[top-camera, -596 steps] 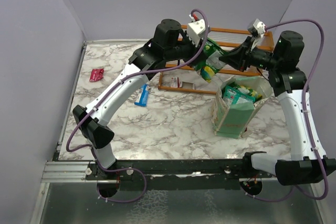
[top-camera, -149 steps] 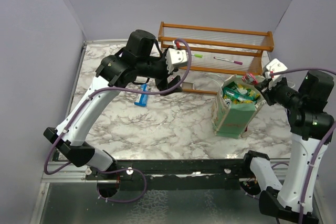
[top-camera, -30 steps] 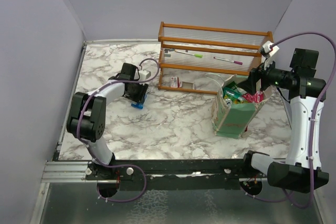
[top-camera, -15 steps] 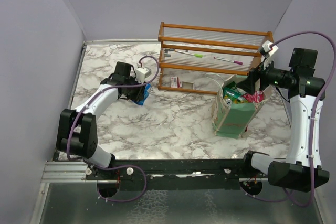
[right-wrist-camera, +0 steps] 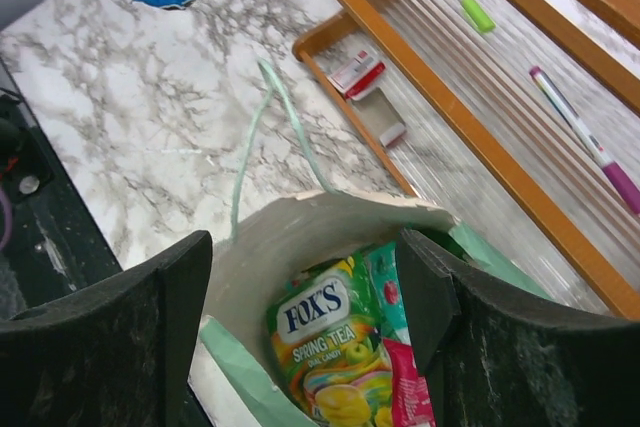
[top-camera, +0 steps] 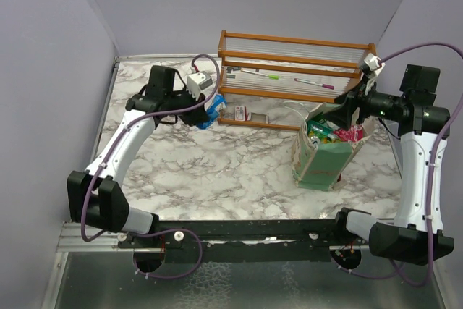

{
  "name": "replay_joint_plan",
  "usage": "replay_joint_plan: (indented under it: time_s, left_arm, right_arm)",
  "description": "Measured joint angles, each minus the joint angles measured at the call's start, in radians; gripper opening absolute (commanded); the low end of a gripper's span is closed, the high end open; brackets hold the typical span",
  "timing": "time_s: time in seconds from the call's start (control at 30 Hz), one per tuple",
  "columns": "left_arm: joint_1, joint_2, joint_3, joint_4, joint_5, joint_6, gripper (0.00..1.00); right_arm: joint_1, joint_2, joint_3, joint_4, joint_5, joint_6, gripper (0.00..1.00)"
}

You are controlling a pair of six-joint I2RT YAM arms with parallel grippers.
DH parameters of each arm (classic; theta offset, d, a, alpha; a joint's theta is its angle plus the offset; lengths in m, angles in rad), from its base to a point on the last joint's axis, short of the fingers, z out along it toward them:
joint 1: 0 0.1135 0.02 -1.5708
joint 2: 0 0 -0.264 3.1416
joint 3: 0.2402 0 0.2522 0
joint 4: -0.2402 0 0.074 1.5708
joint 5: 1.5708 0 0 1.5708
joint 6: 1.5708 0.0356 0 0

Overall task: Place the snacks into the paper bag
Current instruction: Pick up the snack from the center of the board, then place the snack in the paper bag.

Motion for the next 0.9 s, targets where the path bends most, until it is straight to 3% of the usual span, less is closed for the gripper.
replay_joint_plan:
  time_s: [0.23, 0.47, 0.67, 0.9]
  left_arm:
    - [-0.105, -0.018, 0.163, -0.048, 0.088, 0.001, 0.11]
    - [-0.298, 0.010, 0.352, -0.068, 0.124, 0.020, 0.09]
    - [-0.381, 0.094, 0.485, -0.050, 0.148, 0.014, 0.06]
    - [-0.439, 0.148, 0.539, -0.020, 0.149, -0.004, 0.03]
  right_arm:
    - [0.047, 0.016, 0.038, 0.029, -0.138, 0.031, 0.73]
    - [0.140, 0.049, 0.056, 0.139, -0.238, 0.077, 0.77]
    - [0.259, 0.051, -0.005, 0.281, -0.268, 0.127, 0.78]
    - [0.269, 0.066, -0.052, 0.417, -0.317, 0.242, 0.77]
